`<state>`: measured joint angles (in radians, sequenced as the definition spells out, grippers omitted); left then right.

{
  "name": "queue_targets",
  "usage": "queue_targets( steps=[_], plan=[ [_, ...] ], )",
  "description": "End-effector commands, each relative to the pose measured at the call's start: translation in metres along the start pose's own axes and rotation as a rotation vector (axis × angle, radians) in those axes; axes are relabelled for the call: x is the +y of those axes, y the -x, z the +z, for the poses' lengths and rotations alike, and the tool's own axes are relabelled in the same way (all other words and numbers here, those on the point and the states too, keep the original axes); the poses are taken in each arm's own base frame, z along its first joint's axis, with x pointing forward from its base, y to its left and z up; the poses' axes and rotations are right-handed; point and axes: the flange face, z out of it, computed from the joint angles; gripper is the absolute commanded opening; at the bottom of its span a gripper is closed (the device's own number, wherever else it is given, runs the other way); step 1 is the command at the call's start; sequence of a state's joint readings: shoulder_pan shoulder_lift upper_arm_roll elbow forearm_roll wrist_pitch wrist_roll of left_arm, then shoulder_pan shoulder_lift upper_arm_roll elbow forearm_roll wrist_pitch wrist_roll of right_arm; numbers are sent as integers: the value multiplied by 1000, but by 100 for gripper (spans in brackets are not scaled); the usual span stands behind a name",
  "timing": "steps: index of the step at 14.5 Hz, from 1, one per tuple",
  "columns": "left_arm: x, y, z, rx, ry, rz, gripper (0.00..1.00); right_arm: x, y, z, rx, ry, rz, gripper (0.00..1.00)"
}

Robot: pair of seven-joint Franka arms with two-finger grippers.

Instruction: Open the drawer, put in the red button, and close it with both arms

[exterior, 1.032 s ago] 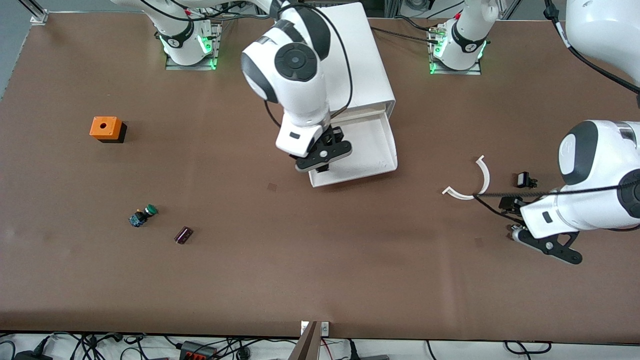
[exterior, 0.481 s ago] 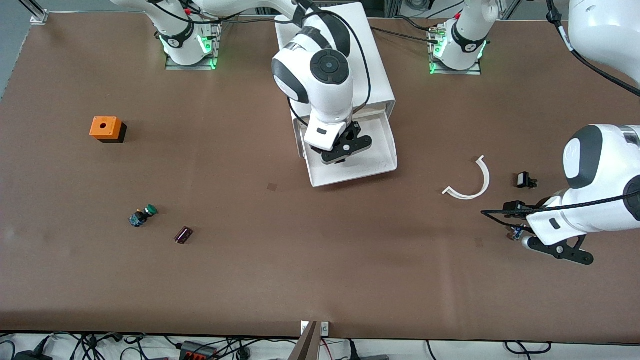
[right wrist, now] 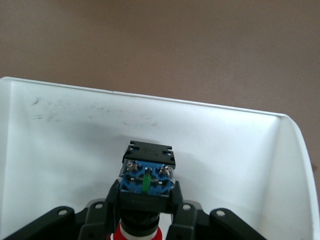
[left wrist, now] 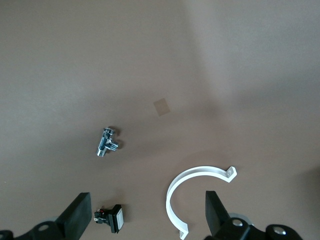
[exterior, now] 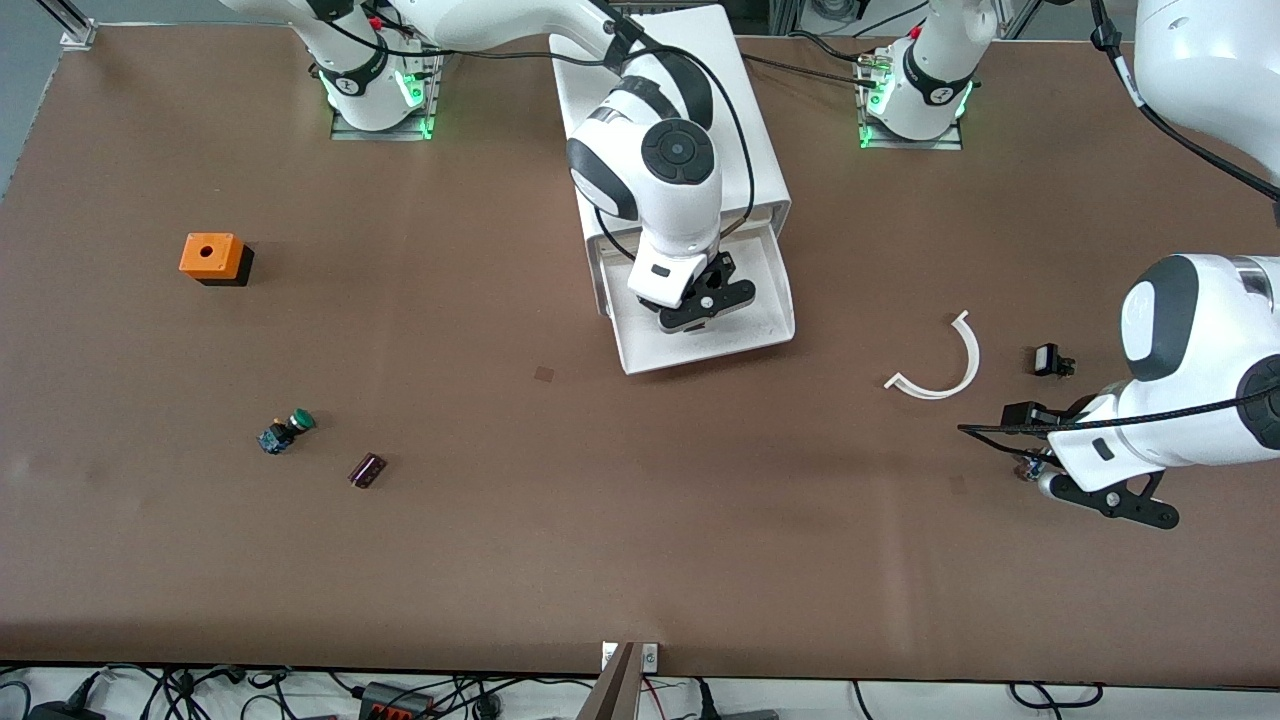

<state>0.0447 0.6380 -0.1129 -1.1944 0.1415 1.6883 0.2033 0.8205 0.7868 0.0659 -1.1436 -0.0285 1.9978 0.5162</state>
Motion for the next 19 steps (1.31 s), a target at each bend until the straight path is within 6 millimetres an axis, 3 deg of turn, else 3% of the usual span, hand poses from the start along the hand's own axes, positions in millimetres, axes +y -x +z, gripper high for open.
queue_targets(
  steps=[1, 2, 3, 5, 8, 9, 10, 13, 15, 17, 19],
  plan=[
    [1, 4, 6, -17, 19, -11, 100, -9, 0, 7, 1, -14, 16, 0],
    [-3, 7, 14, -33, 27, -17, 100, -9, 0, 7, 2, -15, 15, 18],
    [-4, 8, 18, -42, 31, -20, 100, -8, -1, 7, 0, -15, 18, 99],
    [0, 7, 17, -42, 35, -30, 100, -8, -2, -1, 9, -18, 22, 100],
    [22, 5, 20, -57, 101, -143, 100, -3, -12, -30, 31, -25, 86, 100],
    [33, 4, 23, -64, 140, -175, 100, 7, -19, -55, 56, -34, 101, 100],
    [42, 2, 22, -63, 181, -223, 100, 27, -28, -70, 59, -32, 128, 100],
    [70, -3, 42, -79, 289, -366, 100, 117, -55, -120, 77, -27, 242, 100],
    [107, -14, 46, -42, 301, -425, 100, 190, -68, -150, 87, -15, 321, 100],
    [150, -22, 57, -9, 295, -426, 100, 259, -69, -164, 37, 19, 303, 100],
    [207, -30, 64, 12, 287, -469, 100, 307, -62, -176, -20, 49, 252, 100]
  ],
)
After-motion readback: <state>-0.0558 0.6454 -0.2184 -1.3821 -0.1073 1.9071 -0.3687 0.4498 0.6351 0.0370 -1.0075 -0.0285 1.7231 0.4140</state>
